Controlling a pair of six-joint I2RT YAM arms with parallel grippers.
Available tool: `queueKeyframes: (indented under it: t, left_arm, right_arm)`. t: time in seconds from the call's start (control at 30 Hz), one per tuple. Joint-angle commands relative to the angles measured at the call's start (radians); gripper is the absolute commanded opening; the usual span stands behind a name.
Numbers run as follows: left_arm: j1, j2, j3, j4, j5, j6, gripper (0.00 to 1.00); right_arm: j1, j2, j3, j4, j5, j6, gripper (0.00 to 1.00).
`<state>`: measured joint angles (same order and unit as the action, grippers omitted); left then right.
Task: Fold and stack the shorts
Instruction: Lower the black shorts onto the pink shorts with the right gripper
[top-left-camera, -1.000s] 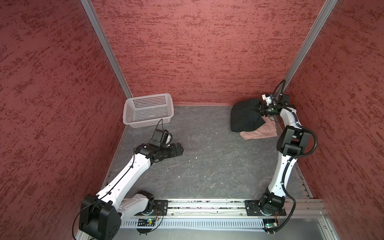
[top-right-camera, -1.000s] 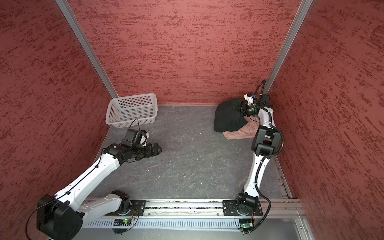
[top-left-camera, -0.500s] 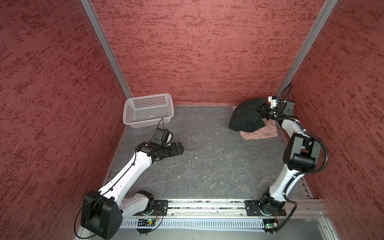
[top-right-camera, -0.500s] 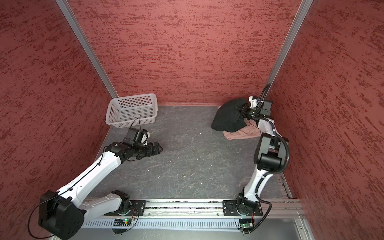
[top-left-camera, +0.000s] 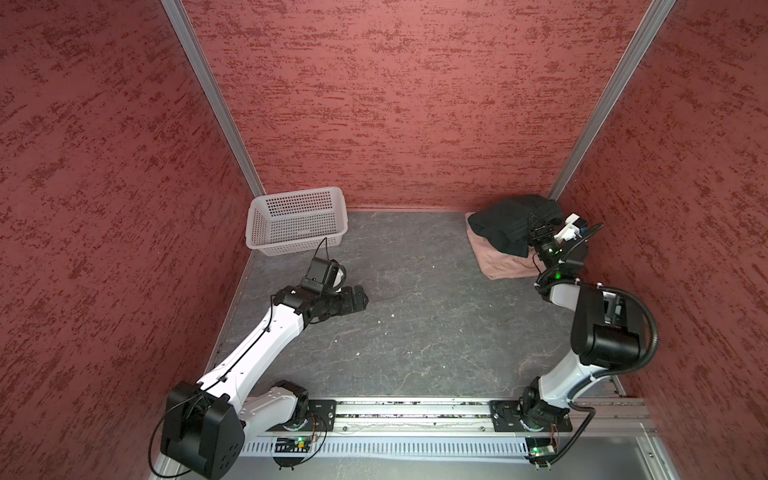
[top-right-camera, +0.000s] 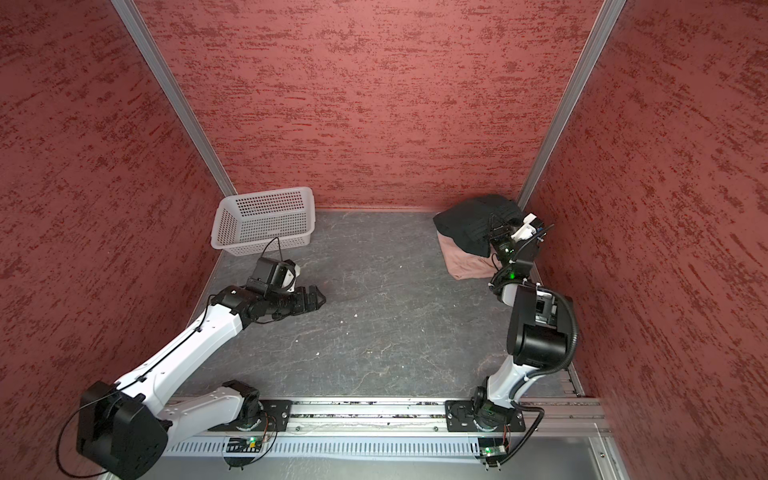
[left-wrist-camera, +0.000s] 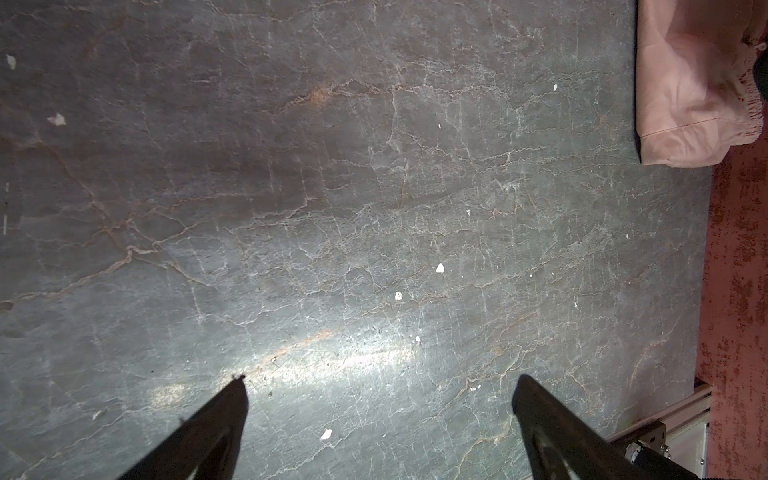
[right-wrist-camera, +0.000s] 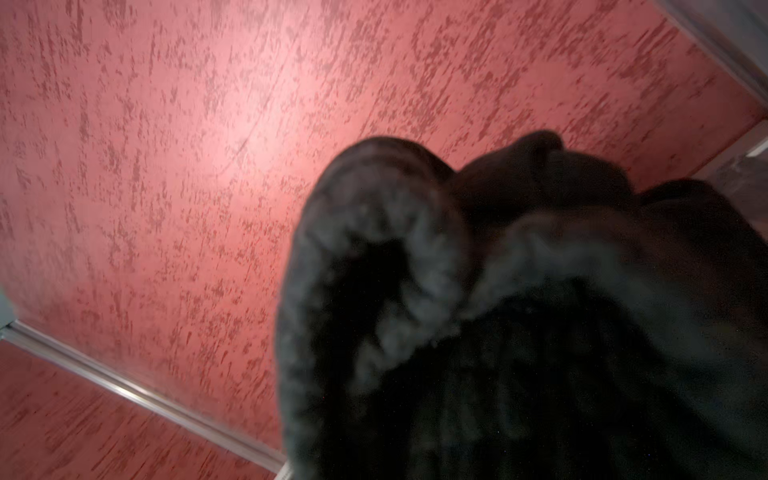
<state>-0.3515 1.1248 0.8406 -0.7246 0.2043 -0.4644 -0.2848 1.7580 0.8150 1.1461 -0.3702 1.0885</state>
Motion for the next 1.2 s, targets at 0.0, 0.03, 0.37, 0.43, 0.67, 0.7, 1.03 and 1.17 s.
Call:
queueKeyframes:
  t: [0.0, 0.03, 0.37, 0.43, 0.67, 0.7, 1.03, 1.17]
  left_arm:
    - [0.009, -0.014, -0.010, 0.019, 0.003, 0.019, 0.99]
    - [0.011, -0.013, -0.010, 0.018, 0.002, 0.020, 0.99]
    - [0.029, -0.003, -0.020, 0.018, 0.001, 0.026, 0.99]
    - [0.032, -0.001, -0.023, 0.025, 0.006, 0.026, 0.99]
    - [0.039, -0.002, -0.028, 0.034, 0.008, 0.028, 0.99]
    - [0.040, -0.005, -0.026, 0.035, 0.008, 0.030, 0.99]
    - [0.052, -0.010, -0.015, 0.032, 0.013, 0.046, 0.99]
    - [0.066, -0.027, 0.011, 0.014, 0.000, 0.069, 0.99]
  right_arm:
    - [0.010, 0.084, 0.036, 0.383, 0.154, 0.130, 0.00]
    - [0.012, 0.120, 0.042, 0.434, 0.167, 0.169, 0.00]
    - [0.091, 0.128, -0.060, 0.392, 0.384, 0.083, 0.00]
    - [0.090, 0.181, -0.070, 0.417, 0.388, 0.119, 0.00]
    - [0.097, 0.317, -0.126, 0.483, 0.429, 0.111, 0.00]
    - [0.100, 0.307, -0.140, 0.466, 0.437, 0.082, 0.07]
    - [0.099, 0.070, -0.251, 0.082, 0.485, 0.040, 0.99]
    - [0.099, -0.127, -0.325, -0.141, 0.509, 0.004, 0.99]
